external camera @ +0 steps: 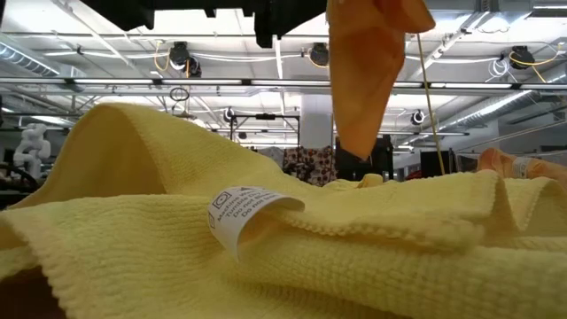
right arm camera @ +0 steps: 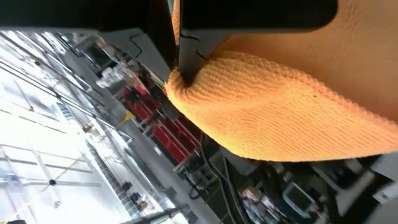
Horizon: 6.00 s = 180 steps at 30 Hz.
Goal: Sort microfiber towel by color & place in baskets
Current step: Put the orange microfiber cloth into the transparent bin
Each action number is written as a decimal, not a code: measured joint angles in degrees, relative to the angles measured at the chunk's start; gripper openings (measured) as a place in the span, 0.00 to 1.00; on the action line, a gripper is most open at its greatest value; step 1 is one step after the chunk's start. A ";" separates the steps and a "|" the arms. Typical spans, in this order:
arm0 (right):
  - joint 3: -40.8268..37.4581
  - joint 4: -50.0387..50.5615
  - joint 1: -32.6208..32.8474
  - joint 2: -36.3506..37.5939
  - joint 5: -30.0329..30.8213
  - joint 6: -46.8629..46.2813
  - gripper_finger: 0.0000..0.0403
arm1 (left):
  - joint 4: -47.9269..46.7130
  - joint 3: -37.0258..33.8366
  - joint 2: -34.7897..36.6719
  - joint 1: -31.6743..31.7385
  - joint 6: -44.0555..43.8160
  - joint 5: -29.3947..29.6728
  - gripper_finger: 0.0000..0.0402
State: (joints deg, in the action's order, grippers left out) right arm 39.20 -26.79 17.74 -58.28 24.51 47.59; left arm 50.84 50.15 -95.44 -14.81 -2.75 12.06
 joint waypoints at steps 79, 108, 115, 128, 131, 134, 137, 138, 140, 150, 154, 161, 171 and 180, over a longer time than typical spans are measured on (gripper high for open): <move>0.17 20.80 9.66 0.55 -0.46 -46.00 0.50 | 8.79 0.26 0.33 9.44 13.08 -9.94 0.03; 0.14 12.98 5.06 -3.78 3.37 -47.80 0.88 | 8.82 0.26 0.33 8.05 25.67 -19.13 0.03; 0.13 9.78 3.90 -6.06 2.33 -45.82 0.68 | 8.77 0.26 0.33 8.05 25.66 -19.13 0.03; 1.06 14.83 6.09 -3.50 13.25 -42.19 0.03 | 5.08 0.31 0.33 8.57 11.51 -18.04 0.12; 3.08 20.36 8.11 -1.70 18.61 -39.90 0.01 | 2.21 0.31 0.33 8.40 7.97 -18.63 0.27; 4.97 24.03 10.58 -0.60 21.72 -36.30 0.01 | -0.73 0.31 0.33 7.88 6.29 -19.04 0.44; 6.18 26.44 12.88 -0.46 23.64 -31.06 0.01 | -1.41 0.28 0.34 7.04 6.08 -19.18 0.60; 6.23 26.87 13.68 -0.46 24.55 -28.65 0.01 | -1.38 0.28 0.33 6.61 6.04 -19.17 0.64; 6.23 27.85 15.07 -0.60 26.19 -24.99 0.01 | -1.24 0.28 0.33 5.78 5.99 -19.32 0.71; 6.23 32.79 17.42 -3.29 28.00 -24.58 0.01 | 6.28 0.26 0.74 3.04 3.11 -17.40 0.82; 6.23 31.35 17.11 -4.17 27.94 -25.48 0.00 | 7.58 0.71 -0.01 2.28 3.41 -10.26 0.82; 6.23 27.82 15.56 -5.69 27.65 -25.57 0.00 | 8.34 3.25 -3.98 0.99 6.70 -8.57 0.82; 6.23 25.23 15.69 -6.49 27.29 -25.60 0.01 | 5.10 6.40 -10.44 1.96 18.66 -0.13 0.81; 6.23 24.86 15.72 -6.49 24.50 -29.54 0.02 | 6.65 6.43 -10.47 1.96 23.16 3.07 0.21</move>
State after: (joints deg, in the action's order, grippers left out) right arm 45.43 -1.93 33.45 -64.77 49.01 18.04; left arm 57.49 56.58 -105.91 -12.85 20.41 15.12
